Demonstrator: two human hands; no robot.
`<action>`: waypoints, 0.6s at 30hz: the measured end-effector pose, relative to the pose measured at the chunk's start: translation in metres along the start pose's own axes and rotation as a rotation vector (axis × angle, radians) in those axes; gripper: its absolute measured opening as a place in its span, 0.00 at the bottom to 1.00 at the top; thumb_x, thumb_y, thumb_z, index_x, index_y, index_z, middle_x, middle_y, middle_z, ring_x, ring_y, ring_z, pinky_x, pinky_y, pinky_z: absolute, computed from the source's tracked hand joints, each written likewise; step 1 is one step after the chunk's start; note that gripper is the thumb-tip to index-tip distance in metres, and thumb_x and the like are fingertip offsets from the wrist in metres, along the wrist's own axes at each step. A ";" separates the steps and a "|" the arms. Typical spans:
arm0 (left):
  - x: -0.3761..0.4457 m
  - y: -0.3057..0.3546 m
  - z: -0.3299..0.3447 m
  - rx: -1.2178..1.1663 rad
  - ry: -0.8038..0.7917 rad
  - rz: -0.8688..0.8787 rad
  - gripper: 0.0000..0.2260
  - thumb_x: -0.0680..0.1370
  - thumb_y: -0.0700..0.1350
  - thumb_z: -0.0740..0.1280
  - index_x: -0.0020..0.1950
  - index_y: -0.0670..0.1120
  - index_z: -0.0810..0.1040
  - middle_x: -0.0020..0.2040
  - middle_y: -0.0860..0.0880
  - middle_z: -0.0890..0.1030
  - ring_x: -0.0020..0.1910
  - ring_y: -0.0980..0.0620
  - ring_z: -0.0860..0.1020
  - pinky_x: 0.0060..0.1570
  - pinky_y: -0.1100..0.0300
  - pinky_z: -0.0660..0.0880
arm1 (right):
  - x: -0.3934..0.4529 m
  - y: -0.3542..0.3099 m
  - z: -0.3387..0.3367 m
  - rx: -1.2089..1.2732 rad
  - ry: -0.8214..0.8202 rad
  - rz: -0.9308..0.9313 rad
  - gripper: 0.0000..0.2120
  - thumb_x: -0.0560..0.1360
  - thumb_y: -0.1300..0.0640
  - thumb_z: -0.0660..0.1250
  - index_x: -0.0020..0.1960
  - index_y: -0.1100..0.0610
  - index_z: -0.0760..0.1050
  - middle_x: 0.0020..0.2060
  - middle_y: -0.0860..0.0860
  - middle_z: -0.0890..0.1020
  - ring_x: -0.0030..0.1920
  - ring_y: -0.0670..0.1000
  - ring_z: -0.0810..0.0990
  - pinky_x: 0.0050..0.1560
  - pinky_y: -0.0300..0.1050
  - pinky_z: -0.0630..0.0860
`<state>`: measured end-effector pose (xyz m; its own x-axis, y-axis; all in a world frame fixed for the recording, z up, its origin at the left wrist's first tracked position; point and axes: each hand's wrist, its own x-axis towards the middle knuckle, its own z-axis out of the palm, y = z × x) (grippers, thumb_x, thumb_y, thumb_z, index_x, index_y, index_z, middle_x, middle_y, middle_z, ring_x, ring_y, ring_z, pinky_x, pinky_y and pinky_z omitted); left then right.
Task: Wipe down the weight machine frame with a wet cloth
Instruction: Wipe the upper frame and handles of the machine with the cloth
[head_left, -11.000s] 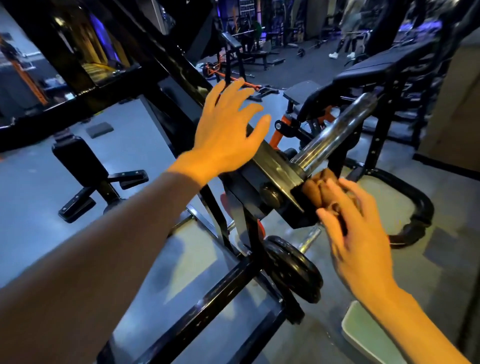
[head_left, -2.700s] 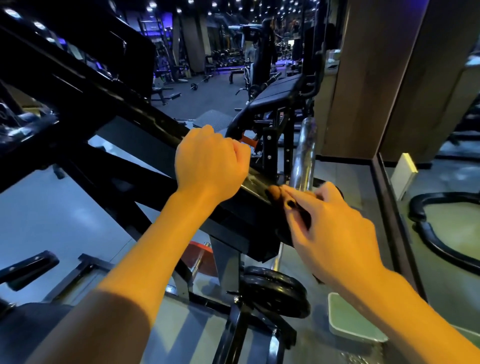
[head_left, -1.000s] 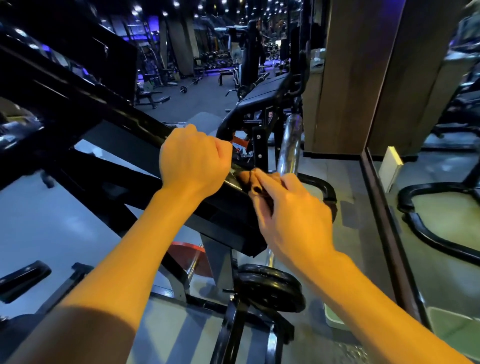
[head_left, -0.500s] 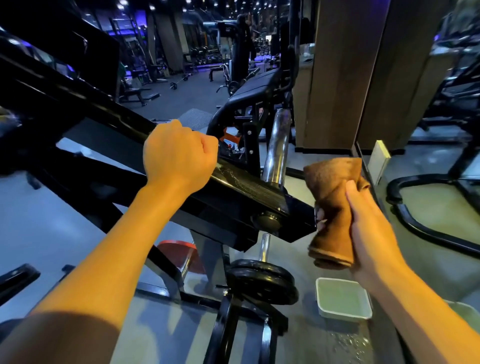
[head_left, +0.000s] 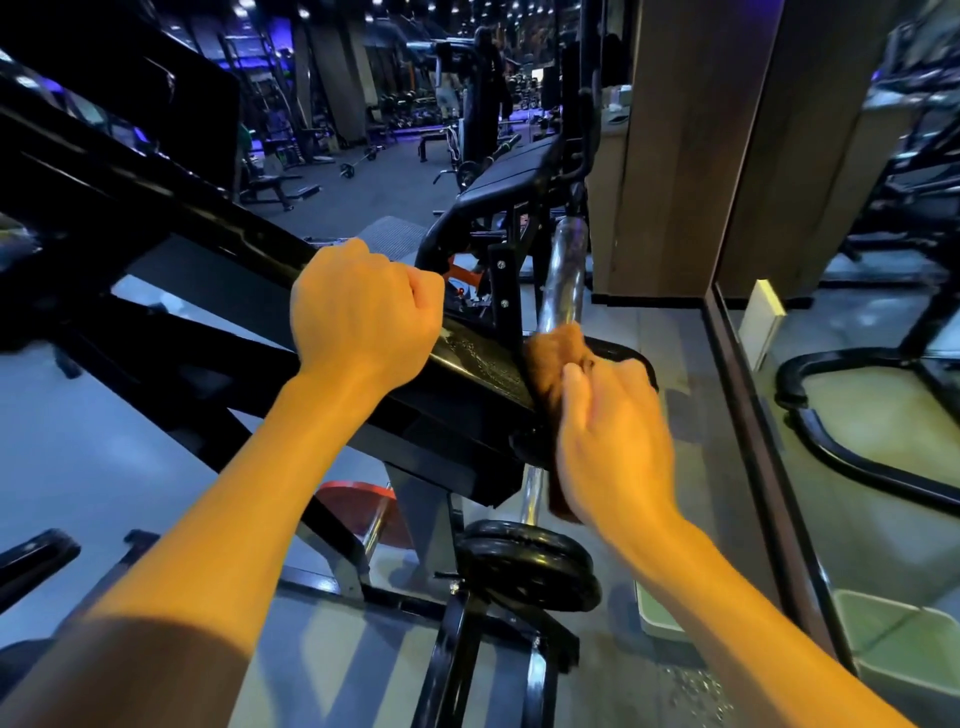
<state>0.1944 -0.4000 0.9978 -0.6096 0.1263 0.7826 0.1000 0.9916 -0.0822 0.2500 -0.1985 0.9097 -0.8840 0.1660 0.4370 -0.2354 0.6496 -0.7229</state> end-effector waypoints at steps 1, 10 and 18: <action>0.000 0.001 0.000 0.002 0.001 0.002 0.23 0.79 0.46 0.55 0.24 0.46 0.61 0.23 0.50 0.59 0.26 0.50 0.58 0.26 0.59 0.53 | 0.004 -0.013 0.009 0.035 -0.006 -0.029 0.17 0.87 0.48 0.52 0.39 0.47 0.65 0.41 0.48 0.71 0.39 0.52 0.71 0.41 0.52 0.69; -0.001 -0.001 0.002 -0.023 0.007 -0.009 0.23 0.80 0.46 0.56 0.24 0.45 0.62 0.23 0.51 0.59 0.27 0.51 0.56 0.28 0.58 0.51 | -0.006 0.037 -0.013 0.082 -0.109 0.008 0.08 0.86 0.46 0.53 0.61 0.41 0.70 0.47 0.47 0.73 0.42 0.44 0.76 0.35 0.37 0.68; -0.001 -0.001 0.002 0.008 -0.011 -0.029 0.23 0.80 0.47 0.56 0.24 0.47 0.59 0.24 0.50 0.59 0.29 0.49 0.59 0.29 0.57 0.48 | 0.015 -0.043 0.026 0.005 -0.043 -0.218 0.16 0.85 0.46 0.49 0.60 0.53 0.71 0.49 0.52 0.70 0.37 0.57 0.73 0.37 0.54 0.70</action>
<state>0.1927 -0.4006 0.9959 -0.6211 0.0973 0.7777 0.0756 0.9951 -0.0642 0.2365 -0.2434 0.9332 -0.8285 -0.0098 0.5599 -0.4246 0.6627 -0.6168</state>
